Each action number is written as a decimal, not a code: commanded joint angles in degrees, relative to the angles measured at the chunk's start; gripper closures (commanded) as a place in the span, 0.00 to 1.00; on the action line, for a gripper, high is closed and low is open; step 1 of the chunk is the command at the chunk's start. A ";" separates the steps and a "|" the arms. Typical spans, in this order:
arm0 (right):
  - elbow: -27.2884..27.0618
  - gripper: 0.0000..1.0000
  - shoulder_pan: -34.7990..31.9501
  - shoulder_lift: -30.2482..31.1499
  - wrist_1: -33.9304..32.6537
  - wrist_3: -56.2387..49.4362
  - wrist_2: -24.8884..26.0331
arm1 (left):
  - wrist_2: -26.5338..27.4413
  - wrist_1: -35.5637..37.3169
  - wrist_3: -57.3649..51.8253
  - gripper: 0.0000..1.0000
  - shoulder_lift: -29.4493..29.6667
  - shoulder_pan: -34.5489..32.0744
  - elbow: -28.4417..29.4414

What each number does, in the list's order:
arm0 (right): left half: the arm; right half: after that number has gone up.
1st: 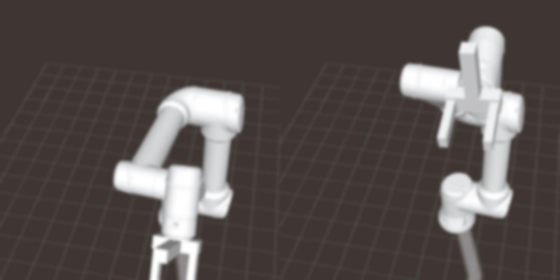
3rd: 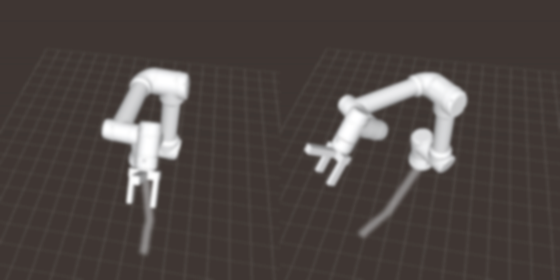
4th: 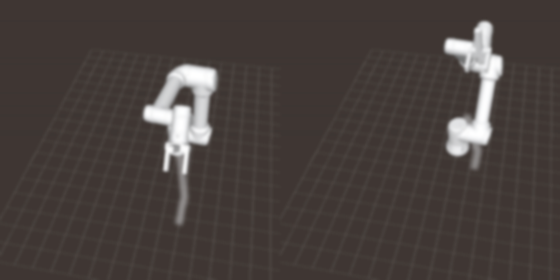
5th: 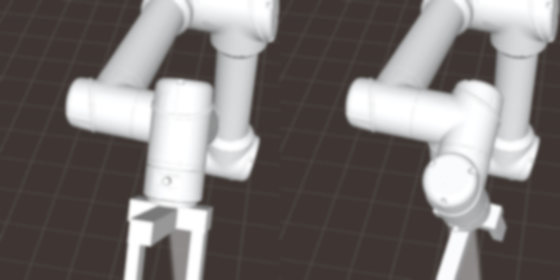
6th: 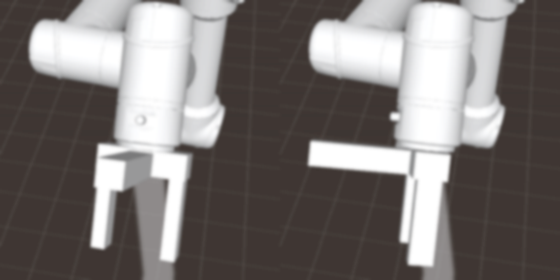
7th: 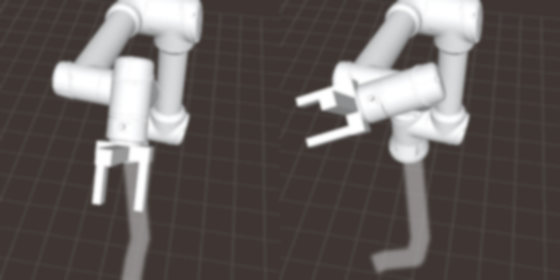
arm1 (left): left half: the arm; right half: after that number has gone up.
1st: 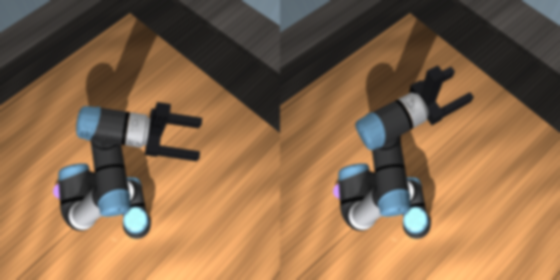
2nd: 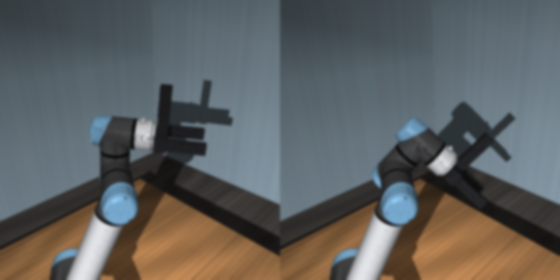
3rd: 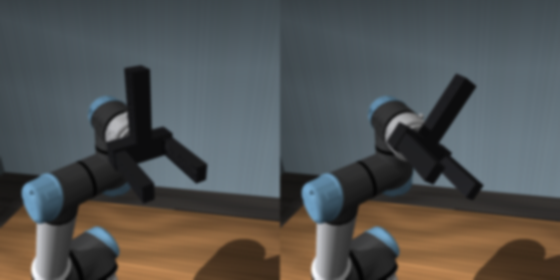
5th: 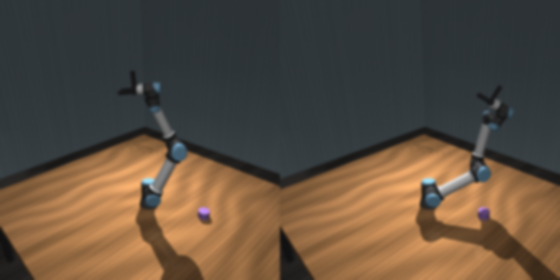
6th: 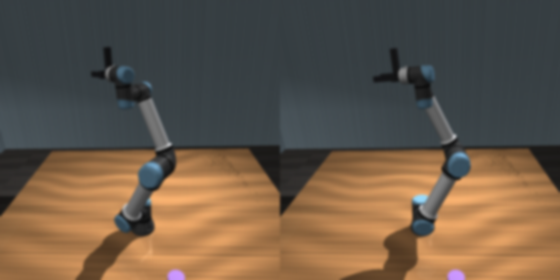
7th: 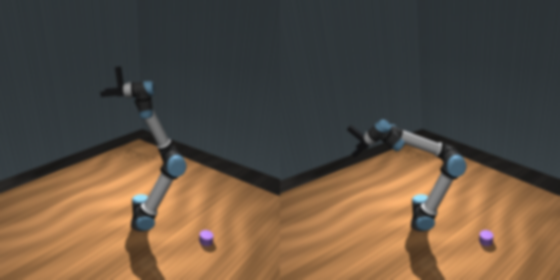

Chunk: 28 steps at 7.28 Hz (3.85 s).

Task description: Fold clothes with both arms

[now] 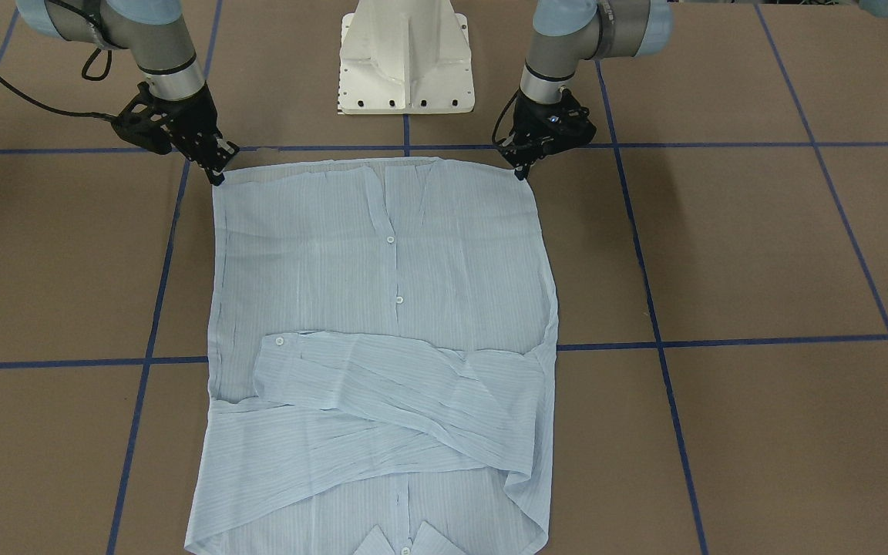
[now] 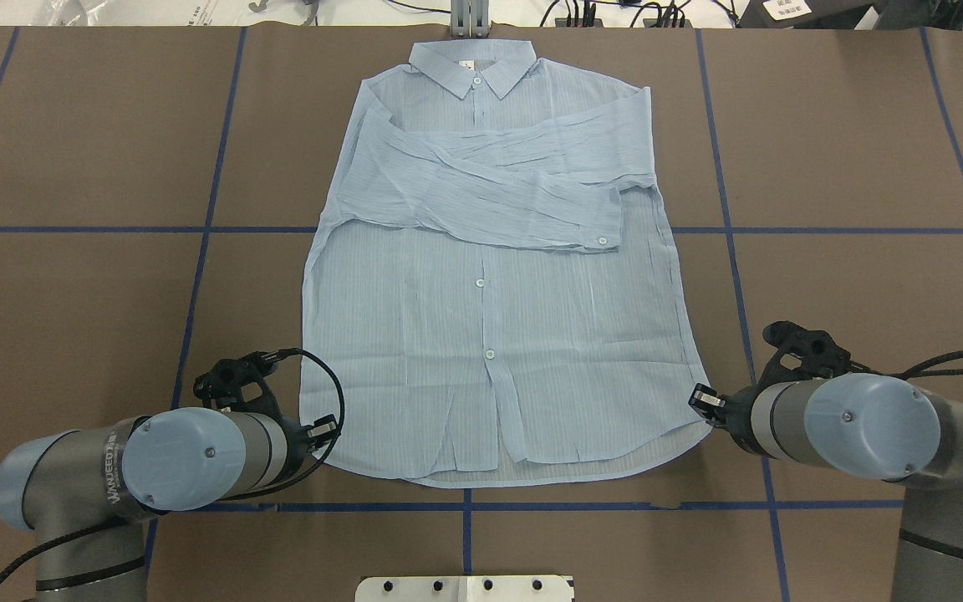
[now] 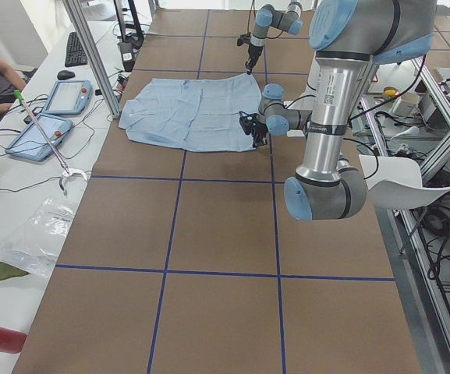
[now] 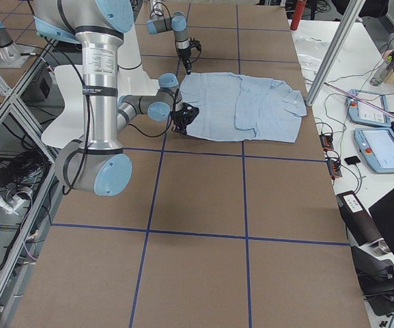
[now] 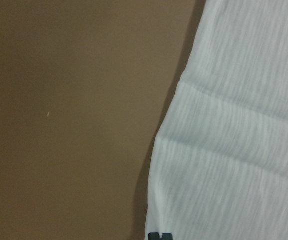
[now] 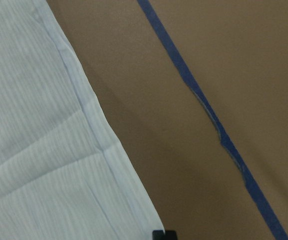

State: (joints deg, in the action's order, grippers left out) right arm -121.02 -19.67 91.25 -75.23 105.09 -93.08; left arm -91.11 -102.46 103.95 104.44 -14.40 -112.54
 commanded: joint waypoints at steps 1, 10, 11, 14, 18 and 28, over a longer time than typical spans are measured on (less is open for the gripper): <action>-2.10 1.00 0.07 0.06 -0.17 0.38 -0.09 | -0.21 1.29 0.46 1.00 -1.25 0.68 -4.49; -4.72 1.00 -16.83 -18.90 -20.13 -5.61 -10.33 | -10.29 7.10 -4.13 1.00 8.89 -20.62 -9.60; -0.49 1.00 -21.50 -23.18 -22.82 -12.03 -11.07 | -10.58 5.36 -7.15 1.00 11.46 -24.50 -4.32; 14.01 1.00 -30.05 -29.27 -22.76 -40.36 -14.85 | -16.01 -0.90 -32.74 1.00 15.85 -31.80 9.56; 41.56 1.00 -33.32 -43.06 -14.49 -49.81 -15.56 | -16.38 -15.96 -42.43 1.00 23.51 -34.72 34.78; 66.52 1.00 -32.45 -50.91 -1.05 -50.07 -15.29 | -14.27 -30.78 -41.46 0.81 30.64 -35.35 55.50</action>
State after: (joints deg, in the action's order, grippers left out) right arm -55.35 -52.18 40.43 -77.05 54.95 -108.40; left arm -105.61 -132.97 62.46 134.84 -49.73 -57.61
